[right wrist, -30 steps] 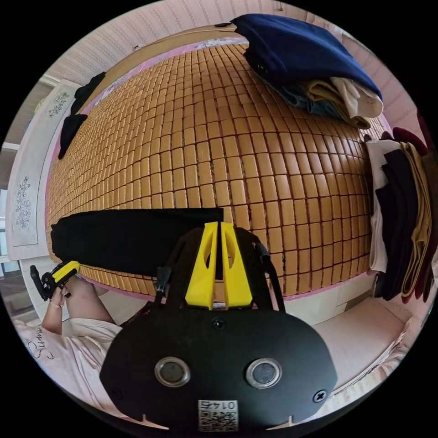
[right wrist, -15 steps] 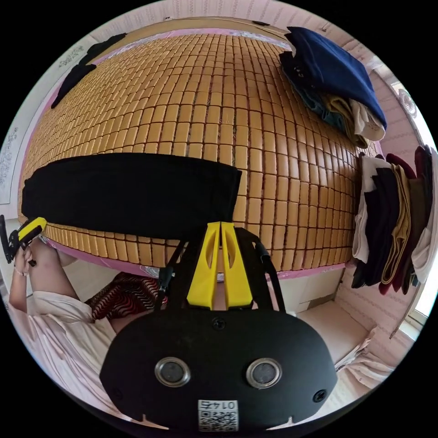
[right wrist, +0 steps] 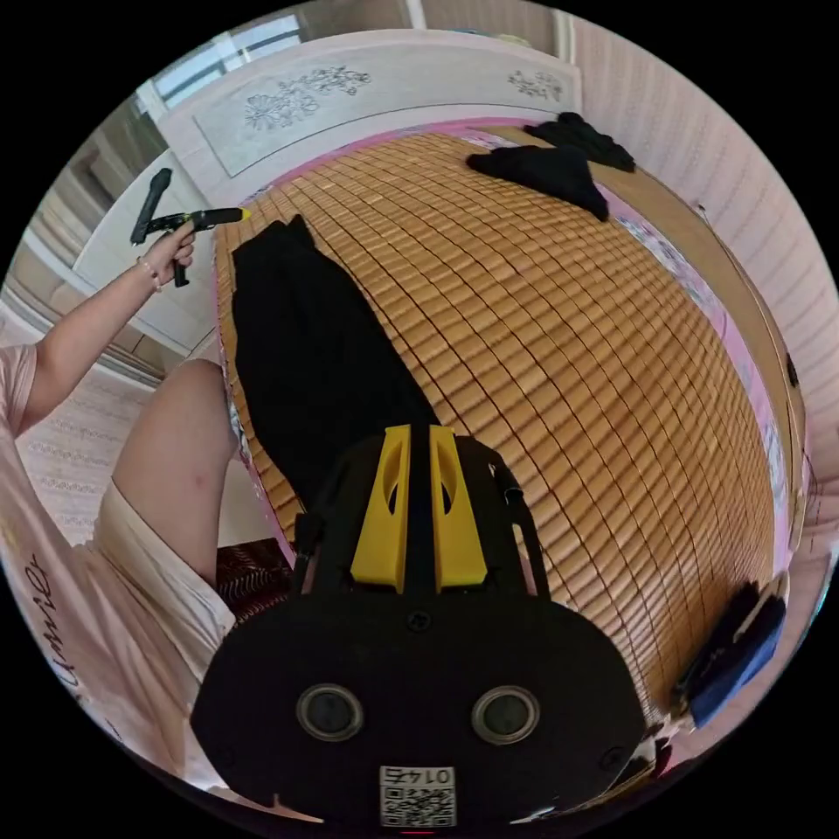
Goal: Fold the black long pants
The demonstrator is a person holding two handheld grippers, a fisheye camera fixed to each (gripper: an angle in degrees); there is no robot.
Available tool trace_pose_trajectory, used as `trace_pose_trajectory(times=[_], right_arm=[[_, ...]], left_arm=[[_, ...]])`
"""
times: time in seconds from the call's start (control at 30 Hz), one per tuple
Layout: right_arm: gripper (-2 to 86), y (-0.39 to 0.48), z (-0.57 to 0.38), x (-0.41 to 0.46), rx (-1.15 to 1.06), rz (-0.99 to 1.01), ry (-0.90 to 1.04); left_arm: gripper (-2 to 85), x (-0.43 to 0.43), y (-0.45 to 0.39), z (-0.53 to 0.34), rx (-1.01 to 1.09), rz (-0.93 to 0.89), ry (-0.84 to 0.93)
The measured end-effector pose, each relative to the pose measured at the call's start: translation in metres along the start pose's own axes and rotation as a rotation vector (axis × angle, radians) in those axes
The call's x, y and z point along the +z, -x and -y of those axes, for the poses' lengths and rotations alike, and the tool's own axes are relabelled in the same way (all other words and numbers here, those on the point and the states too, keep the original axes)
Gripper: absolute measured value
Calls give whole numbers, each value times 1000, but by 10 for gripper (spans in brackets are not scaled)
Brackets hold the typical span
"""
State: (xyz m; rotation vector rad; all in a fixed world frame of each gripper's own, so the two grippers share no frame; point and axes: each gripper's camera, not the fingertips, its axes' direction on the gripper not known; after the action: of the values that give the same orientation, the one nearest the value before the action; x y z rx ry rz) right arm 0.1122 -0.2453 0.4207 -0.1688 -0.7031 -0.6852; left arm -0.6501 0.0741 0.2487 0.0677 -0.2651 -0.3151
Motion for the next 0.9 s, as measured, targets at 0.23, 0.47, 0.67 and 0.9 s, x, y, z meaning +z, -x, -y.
trace_pose_trajectory(times=[0.23,0.47,0.67,0.9], right_arm=[[67,25,111,80,-106,50,104],[-3,9,134,83,-38,143,79],[-5,15,146,83,-73,90,48],[1,6,157,79,-31,145,-19]], left_arm=[[25,39,37,33,-55,-163,149],[-2,-60,41,26,88,-190,-89],[-4,-108,25,34,146,-194,-271],[0,-139,10,57,163,-211,-433]])
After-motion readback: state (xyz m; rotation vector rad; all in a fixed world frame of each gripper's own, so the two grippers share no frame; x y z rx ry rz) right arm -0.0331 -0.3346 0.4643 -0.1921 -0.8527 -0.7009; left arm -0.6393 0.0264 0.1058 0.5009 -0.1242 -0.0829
